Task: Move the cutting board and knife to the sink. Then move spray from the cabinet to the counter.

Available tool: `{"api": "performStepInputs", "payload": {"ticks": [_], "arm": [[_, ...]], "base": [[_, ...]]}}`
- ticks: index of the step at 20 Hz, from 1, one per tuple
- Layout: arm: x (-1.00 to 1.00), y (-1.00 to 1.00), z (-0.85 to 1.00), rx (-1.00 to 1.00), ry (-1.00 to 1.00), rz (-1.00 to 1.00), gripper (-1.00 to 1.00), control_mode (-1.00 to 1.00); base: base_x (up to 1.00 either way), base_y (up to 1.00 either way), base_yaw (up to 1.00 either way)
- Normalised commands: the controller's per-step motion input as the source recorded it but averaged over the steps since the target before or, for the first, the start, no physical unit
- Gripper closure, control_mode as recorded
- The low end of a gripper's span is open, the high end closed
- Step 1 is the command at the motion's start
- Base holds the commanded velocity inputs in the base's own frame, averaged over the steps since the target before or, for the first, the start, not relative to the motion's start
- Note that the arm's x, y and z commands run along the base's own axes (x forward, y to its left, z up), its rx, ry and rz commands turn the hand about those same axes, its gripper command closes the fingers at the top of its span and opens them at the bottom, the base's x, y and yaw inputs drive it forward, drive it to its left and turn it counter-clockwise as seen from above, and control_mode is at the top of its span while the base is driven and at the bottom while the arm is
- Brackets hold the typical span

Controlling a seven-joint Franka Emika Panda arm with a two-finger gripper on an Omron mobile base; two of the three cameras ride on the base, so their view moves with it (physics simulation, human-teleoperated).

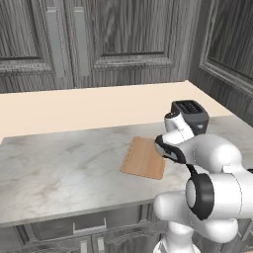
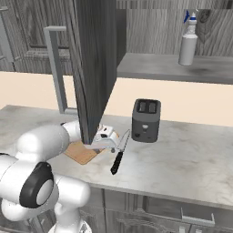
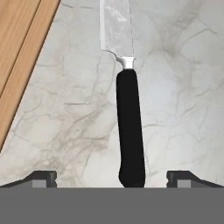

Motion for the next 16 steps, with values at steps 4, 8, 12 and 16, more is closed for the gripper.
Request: {"api": "performStepInputs", "payload": {"ticks": [4,8,12,16], "arm": [[0.04,-0.24,-0.16,0.0,0.03,0.0,-1.0,-1.0],[0.0,-0.11,-0.13,0.0,0.06,-0.01,-1.0,-1.0],[0.01,-0.2,-0.24,0.01,0.06,0.0,-1.0,-1.0],[0.02,-0.18,-0.15,0.01,0.04,0.0,-1.0,-1.0]], "base": [[0.0,0.0,0.0],[0.0,0.0,0.0],[0.0,0.0,0.0],[0.0,0.0,0.0]]}}
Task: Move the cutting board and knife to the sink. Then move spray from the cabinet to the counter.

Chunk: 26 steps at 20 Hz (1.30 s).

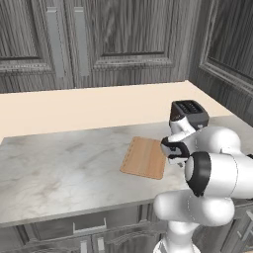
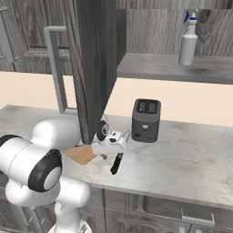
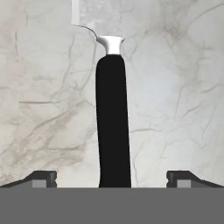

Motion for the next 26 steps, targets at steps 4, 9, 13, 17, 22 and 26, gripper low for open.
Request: {"api": "performStepInputs", "payload": {"ticks": [4,9,13,17,22,26], "arm": [[0.0,-0.17,-0.22,0.03,0.04,0.0,-1.0,-1.0],[0.0,-0.11,-0.27,0.06,0.04,0.0,-1.0,-1.0],[0.0,-0.03,-0.32,0.09,0.04,0.0,-1.0,-1.0],[0.0,0.0,-0.34,0.06,0.03,0.0,-1.0,-1.0],[0.0,0.0,-0.4,0.05,0.03,0.0,-1.0,-1.0],[0.0,0.0,-0.1,0.05,0.01,0.0,-1.0,-1.0]], "base": [[0.0,0.0,0.0],[0.0,0.0,0.0],[0.0,0.0,0.0],[0.0,0.0,0.0],[0.0,0.0,0.0],[0.0,0.0,0.0]]}}
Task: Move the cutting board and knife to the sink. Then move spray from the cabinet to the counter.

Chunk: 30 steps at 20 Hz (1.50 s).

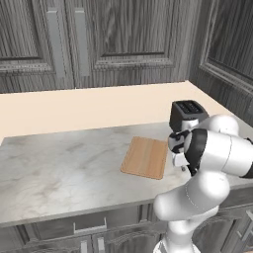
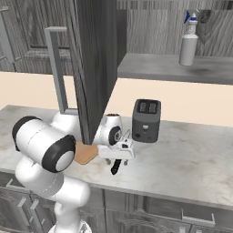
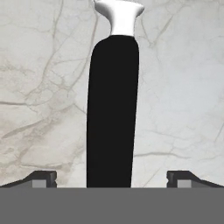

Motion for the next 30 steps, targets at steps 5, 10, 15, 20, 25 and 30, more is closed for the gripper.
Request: {"api": "performStepInputs", "payload": {"ticks": [5,10,15,20,25,30], "arm": [[0.0,0.0,0.0,0.0,0.0,0.0,-1.0,-1.0],[0.0,0.0,0.0,0.0,0.0,0.0,-1.0,-1.0],[0.0,0.0,-0.03,0.01,0.0,0.0,-1.0,-1.0],[-0.15,0.0,-0.05,0.04,0.0,0.0,-1.0,-1.0],[-0.03,0.0,-0.01,0.0,0.0,0.0,-1.0,-1.0],[-0.21,0.0,-0.13,0.0,0.0,0.0,-1.0,-1.0]], "base": [[0.0,0.0,0.0],[0.0,0.0,0.0],[0.0,0.0,0.0],[0.0,0.0,0.0],[0.0,0.0,0.0],[0.0,0.0,0.0]]}}
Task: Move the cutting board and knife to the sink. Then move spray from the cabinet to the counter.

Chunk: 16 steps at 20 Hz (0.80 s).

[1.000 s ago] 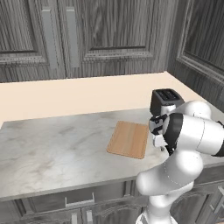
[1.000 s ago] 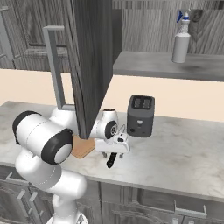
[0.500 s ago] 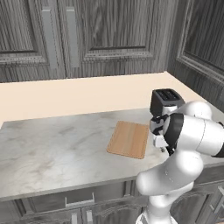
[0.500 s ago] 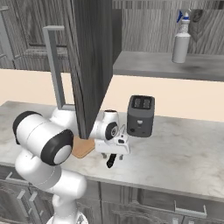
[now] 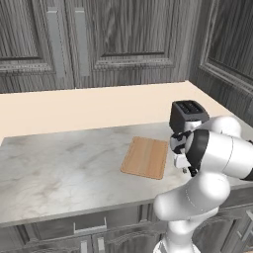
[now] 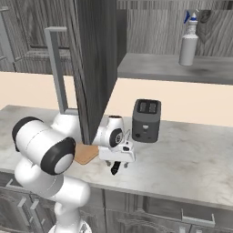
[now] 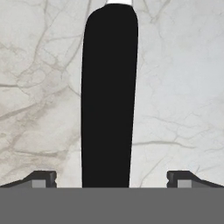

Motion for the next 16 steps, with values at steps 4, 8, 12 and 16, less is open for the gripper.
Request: {"api": "performStepInputs", "payload": {"ticks": [4,8,12,16], "arm": [[-0.17,0.0,-0.14,0.0,0.0,0.0,-1.0,-1.0],[-0.02,0.0,-0.08,0.0,0.02,0.0,-1.0,-1.0],[-0.33,0.0,-0.2,0.0,0.01,0.0,-1.0,-1.0],[-0.26,0.0,-0.15,0.0,0.0,0.0,-1.0,-1.0]], "base": [[0.0,0.0,0.0],[0.0,0.0,0.0],[0.0,0.0,0.0],[0.0,0.0,0.0]]}}
